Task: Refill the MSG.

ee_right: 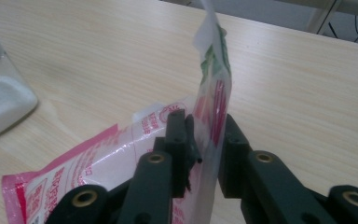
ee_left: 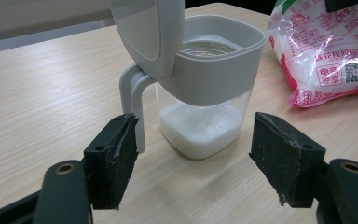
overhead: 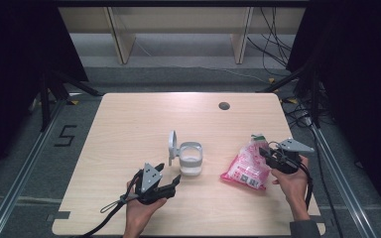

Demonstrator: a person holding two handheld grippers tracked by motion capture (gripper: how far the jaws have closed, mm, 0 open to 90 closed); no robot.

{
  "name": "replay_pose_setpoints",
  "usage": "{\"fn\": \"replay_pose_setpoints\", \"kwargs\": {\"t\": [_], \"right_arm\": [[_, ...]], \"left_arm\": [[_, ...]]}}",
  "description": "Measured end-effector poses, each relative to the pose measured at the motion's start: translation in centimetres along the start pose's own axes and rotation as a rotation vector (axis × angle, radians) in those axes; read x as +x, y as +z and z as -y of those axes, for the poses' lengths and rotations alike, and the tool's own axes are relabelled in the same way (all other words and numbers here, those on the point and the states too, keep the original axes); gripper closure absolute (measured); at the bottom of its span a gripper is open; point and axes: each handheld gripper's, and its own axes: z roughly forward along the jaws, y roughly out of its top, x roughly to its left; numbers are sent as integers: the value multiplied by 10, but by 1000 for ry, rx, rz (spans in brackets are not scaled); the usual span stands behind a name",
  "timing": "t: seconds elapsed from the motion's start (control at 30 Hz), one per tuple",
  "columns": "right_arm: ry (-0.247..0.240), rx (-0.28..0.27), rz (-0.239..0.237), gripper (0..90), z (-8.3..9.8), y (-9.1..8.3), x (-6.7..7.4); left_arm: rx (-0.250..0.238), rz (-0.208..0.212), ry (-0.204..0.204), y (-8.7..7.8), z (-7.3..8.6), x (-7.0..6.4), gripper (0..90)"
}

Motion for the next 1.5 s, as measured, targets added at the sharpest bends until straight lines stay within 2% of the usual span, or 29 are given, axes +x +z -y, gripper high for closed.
{"fn": "replay_pose_setpoints", "kwargs": {"t": [0.03,0.07,0.2,0.27,0.4,0.47,0.5,0.57,0.6,0.7,0.73,0.77,0.8,0.83,0.87,0.9,0.93,0.97,1.13,1.17,1.2,1.23,1.27,1.3,1.33,1.37,1.4,1.43,1.5], "right_arm": [[17,20,3,761,1,-1,1],[-15,6,1,746,2,1,-3],[15,4,2,697,4,1,-4],[10,4,25,671,4,0,-5],[50,-7,56,550,4,-2,-6],[86,2,63,513,4,-4,-6],[78,-1,97,495,5,-4,-7],[90,1,107,459,5,-6,-8],[113,4,131,441,5,-7,-5],[83,-21,156,406,4,-10,-6],[91,-23,158,397,3,-11,-6],[113,-32,181,383,3,-14,-2],[89,-38,173,374,3,-15,-3],[75,-44,187,362,2,-17,-2],[85,-56,171,354,2,-17,-1],[90,-61,186,353,3,-18,1],[84,-54,163,344,2,-20,2],[76,-70,167,328,2,-20,4],[104,-107,117,284,1,-22,12],[90,-107,128,250,1,-23,14],[95,-109,130,204,2,-23,16],[96,-124,124,175,3,-23,17],[72,-112,118,174,3,-24,17],[52,-112,91,170,4,-22,18],[93,-110,72,159,4,-24,23],[65,-111,62,157,5,-23,23],[81,-106,64,158,6,-23,25],[73,-116,40,157,7,-23,25],[85,-107,24,157,9,-22,28]], "left_arm": [[-3,8,1,1,0,1,307],[-3,7,8,1,0,1,307],[-6,6,-3,1,0,1,307],[-3,0,-2,0,0,1,307],[-2,-4,3,0,0,2,307],[0,-2,5,0,0,2,307],[0,-2,5,0,0,2,307],[0,0,5,1,0,3,306],[-4,-1,-1,1,0,2,307],[0,-5,1,0,0,3,307],[1,-7,1,0,0,3,307],[2,-8,1,0,0,4,306],[2,-8,-1,0,0,4,306],[3,-11,-4,0,0,4,306],[2,-12,-5,0,0,4,306],[5,-11,-1,0,0,5,306],[8,-14,0,0,0,5,305],[10,-17,4,0,-1,6,305],[-3,-19,-5,-1,-2,9,304],[6,-24,25,-2,-3,12,304],[4,-26,24,-2,-3,12,305],[3,-29,13,-2,-3,13,305],[-10,-26,-8,-2,-3,13,305],[-13,-26,-4,-2,-4,13,304],[-10,-34,-9,-3,-4,14,305],[-6,-35,-5,-3,-5,15,304],[-7,-34,1,-4,-6,16,304],[-11,-30,15,-3,-6,17,305],[-7,-35,13,-4,-7,18,303]]}}
